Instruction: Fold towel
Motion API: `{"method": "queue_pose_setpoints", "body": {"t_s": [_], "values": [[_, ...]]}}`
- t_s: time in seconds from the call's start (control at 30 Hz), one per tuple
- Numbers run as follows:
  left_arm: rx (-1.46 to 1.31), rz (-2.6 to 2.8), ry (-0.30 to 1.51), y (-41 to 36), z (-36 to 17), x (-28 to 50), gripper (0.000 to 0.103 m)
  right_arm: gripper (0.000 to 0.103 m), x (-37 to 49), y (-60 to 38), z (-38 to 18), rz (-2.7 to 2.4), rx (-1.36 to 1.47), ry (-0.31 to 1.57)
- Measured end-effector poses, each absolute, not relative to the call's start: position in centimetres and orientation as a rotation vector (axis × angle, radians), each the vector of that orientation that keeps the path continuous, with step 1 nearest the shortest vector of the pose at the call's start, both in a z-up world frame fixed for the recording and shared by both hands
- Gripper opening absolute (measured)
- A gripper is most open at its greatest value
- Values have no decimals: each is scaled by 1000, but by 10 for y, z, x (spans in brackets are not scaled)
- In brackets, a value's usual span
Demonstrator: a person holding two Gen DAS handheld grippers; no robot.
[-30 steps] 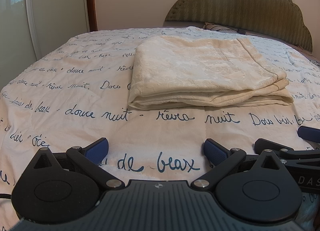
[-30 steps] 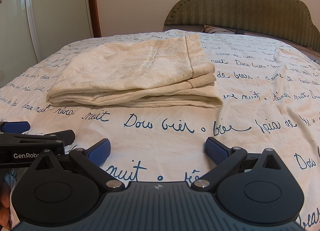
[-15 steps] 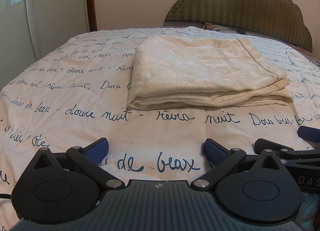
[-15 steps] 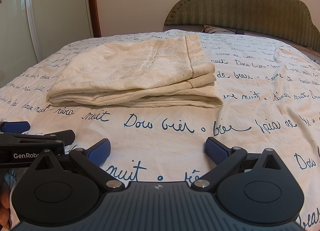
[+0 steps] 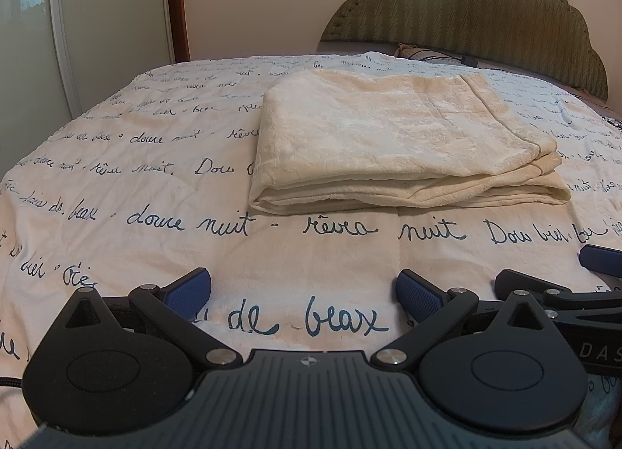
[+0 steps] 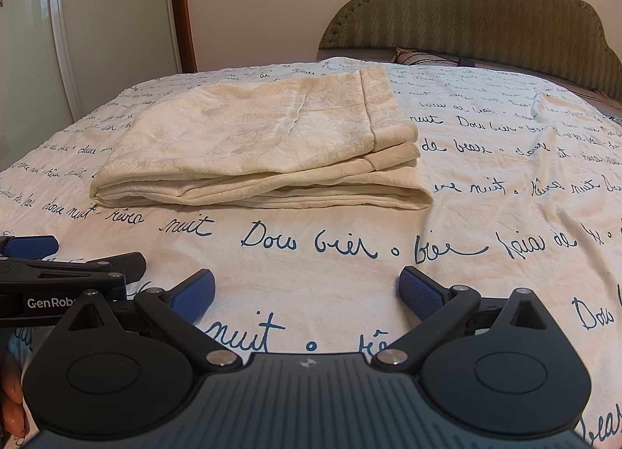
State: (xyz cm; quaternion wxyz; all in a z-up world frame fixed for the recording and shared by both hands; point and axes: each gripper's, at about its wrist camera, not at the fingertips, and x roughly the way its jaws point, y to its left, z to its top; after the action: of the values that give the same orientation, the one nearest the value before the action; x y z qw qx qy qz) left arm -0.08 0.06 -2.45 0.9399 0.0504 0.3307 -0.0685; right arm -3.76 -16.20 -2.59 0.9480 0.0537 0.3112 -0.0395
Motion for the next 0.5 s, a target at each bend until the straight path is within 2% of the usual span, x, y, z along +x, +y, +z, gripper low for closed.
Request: {"method": "queue_pose_setpoints", "body": {"t_s": [0.5], "values": [[97, -143, 678, 1, -24, 0, 103, 102, -37, -162, -26, -80, 110, 633]]}}
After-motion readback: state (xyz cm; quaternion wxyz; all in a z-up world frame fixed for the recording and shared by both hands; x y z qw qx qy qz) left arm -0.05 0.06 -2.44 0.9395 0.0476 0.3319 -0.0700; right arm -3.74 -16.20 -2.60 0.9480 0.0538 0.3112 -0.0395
